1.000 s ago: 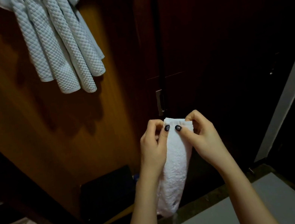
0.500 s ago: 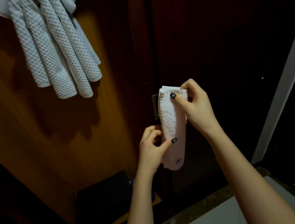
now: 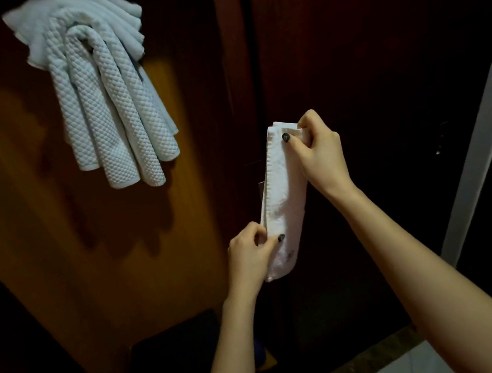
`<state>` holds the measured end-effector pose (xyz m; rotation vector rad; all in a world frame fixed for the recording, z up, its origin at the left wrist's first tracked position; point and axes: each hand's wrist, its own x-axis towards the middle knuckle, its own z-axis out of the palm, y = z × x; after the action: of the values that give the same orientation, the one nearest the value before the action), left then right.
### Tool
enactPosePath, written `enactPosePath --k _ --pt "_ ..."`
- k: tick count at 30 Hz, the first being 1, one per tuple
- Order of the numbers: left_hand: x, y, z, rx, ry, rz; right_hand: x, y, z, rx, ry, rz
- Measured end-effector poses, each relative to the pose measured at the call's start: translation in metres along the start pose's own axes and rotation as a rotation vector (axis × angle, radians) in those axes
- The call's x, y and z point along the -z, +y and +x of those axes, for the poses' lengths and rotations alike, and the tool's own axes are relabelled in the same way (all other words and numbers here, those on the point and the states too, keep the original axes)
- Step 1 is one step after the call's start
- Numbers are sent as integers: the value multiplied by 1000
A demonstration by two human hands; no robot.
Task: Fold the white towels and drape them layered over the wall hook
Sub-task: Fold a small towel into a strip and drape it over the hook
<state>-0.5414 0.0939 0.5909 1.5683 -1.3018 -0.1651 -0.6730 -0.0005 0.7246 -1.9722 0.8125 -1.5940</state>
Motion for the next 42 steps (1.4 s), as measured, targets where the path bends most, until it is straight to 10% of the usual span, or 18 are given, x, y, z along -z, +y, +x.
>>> enactPosePath --k 30,42 --pt "37 -7 27 -99 36 -137 38 15 56 -171 290 116" --pt "37 4 38 104 -354 -522 48 13 68 -258 100 456"
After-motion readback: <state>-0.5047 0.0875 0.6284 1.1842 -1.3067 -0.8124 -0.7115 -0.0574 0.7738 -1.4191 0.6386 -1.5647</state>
